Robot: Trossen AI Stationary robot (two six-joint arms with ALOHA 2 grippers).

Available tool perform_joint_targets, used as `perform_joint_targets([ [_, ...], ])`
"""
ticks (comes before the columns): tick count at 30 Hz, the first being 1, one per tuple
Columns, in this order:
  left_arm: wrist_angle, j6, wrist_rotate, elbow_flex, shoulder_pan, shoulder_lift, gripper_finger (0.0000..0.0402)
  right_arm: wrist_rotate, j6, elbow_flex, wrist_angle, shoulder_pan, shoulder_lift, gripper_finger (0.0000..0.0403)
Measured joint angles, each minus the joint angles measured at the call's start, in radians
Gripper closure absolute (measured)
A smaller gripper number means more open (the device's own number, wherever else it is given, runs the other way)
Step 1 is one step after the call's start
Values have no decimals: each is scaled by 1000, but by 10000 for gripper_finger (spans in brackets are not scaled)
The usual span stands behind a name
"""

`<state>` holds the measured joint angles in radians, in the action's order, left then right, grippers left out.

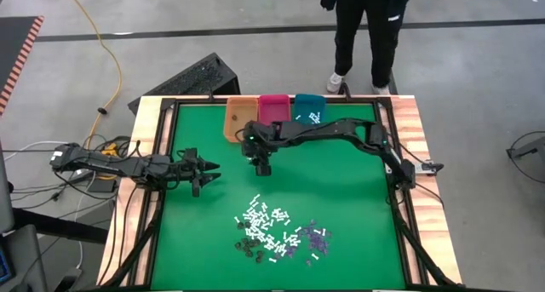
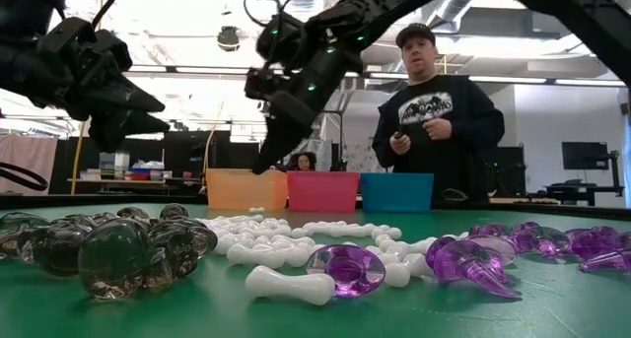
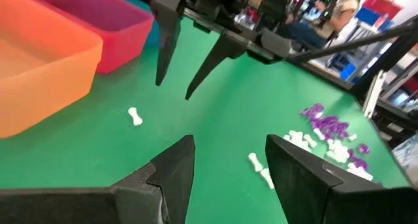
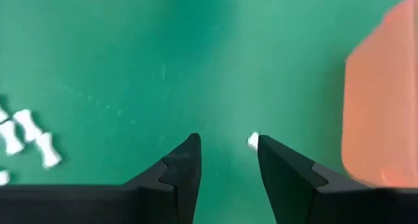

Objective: Sort Halloween decoration
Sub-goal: Put the white bone toy into the blue bin

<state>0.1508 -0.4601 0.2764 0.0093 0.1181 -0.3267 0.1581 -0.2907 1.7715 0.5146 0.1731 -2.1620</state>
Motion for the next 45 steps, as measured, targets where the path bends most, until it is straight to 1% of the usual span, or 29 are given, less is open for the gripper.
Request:
perform_joint_targets([
  [3,-20,1,0,0,0,-2,223,2,-37,87,76,5,-54,212],
  [8,-62,1,0,0,0,0,223,3,-59,203,127,14,-152,211],
  [14,-91,0,0,0,0,-1,223,2,-96,288,213,30,-230,213],
  [23,-91,14,0,0,0,-1,223,-2,-86,283,243,54,-235,215],
  [27,-90,14,0,0,0,-1,223,-2,-84,283,280,55,-235,233],
  [31,-90,13,0,0,0,-1,223,-2,-84,283,277,46,-243,248],
  [40,-90,13,0,0,0,0,223,-6,-80,278,262,30,-245,257],
  [45,-90,13,0,0,0,-1,223,-6,-76,278,277,25,-245,282],
])
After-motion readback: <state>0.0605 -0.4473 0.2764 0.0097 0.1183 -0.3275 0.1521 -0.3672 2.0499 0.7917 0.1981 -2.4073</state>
